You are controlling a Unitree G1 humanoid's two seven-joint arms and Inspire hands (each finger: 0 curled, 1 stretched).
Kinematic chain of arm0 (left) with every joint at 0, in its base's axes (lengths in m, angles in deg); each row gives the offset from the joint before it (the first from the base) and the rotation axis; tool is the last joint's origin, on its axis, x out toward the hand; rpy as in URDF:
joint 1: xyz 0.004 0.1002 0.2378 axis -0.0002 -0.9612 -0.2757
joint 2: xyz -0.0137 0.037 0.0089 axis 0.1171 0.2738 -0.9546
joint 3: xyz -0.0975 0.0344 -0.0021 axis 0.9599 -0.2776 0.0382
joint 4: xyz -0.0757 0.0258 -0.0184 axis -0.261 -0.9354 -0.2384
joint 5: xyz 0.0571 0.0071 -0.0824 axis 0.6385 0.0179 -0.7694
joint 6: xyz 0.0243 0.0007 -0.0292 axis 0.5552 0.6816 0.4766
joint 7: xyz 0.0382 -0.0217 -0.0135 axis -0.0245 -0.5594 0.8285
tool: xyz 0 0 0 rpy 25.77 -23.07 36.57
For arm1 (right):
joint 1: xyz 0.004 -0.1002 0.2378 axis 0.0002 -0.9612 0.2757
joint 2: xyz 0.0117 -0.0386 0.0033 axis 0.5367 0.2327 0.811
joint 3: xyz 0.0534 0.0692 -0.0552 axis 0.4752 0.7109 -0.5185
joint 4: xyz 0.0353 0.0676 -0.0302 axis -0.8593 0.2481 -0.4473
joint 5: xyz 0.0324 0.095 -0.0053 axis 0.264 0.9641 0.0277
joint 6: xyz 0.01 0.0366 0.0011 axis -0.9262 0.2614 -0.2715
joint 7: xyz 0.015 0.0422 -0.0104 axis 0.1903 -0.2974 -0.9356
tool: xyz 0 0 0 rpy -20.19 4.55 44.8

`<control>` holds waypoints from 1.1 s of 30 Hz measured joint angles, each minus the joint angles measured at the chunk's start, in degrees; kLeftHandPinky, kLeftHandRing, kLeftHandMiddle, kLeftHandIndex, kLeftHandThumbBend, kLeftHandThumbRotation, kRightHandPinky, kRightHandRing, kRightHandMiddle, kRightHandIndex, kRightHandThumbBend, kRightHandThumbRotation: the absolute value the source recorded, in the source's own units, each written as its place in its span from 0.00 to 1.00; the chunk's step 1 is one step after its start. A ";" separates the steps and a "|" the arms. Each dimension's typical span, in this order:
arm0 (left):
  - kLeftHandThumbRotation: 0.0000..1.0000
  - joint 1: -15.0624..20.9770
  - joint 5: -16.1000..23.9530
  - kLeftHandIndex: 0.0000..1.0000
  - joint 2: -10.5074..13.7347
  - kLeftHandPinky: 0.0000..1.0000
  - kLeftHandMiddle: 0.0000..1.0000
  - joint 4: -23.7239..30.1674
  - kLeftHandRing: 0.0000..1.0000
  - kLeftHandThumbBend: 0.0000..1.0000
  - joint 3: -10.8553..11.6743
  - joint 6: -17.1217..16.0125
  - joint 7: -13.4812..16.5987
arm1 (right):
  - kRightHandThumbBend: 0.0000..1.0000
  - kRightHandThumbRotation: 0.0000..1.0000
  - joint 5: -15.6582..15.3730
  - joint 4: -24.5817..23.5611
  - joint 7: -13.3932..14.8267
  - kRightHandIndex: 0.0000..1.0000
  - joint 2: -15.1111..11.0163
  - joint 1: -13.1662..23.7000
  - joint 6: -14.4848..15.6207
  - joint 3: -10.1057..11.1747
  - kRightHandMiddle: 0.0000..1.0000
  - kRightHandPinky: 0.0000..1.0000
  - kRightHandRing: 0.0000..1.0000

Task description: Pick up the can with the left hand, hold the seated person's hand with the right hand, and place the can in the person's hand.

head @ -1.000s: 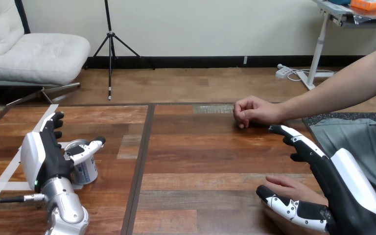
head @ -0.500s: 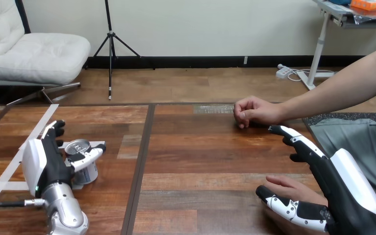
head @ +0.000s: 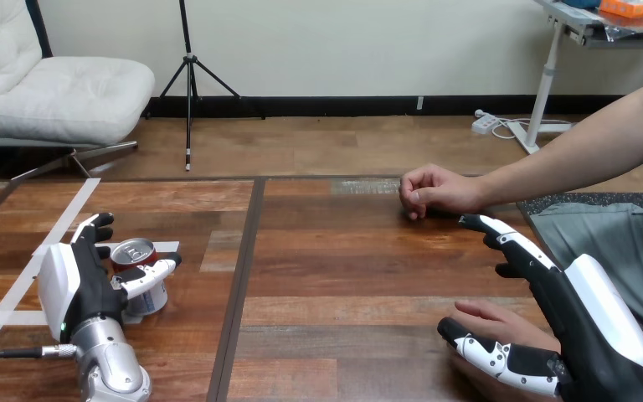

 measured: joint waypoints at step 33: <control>0.00 0.01 1.62 0.75 -0.02 0.64 0.76 -2.43 0.72 0.78 -1.82 -0.02 0.17 | 0.53 0.00 0.01 0.00 0.00 0.88 -0.04 -0.01 -0.48 0.03 0.91 0.81 0.89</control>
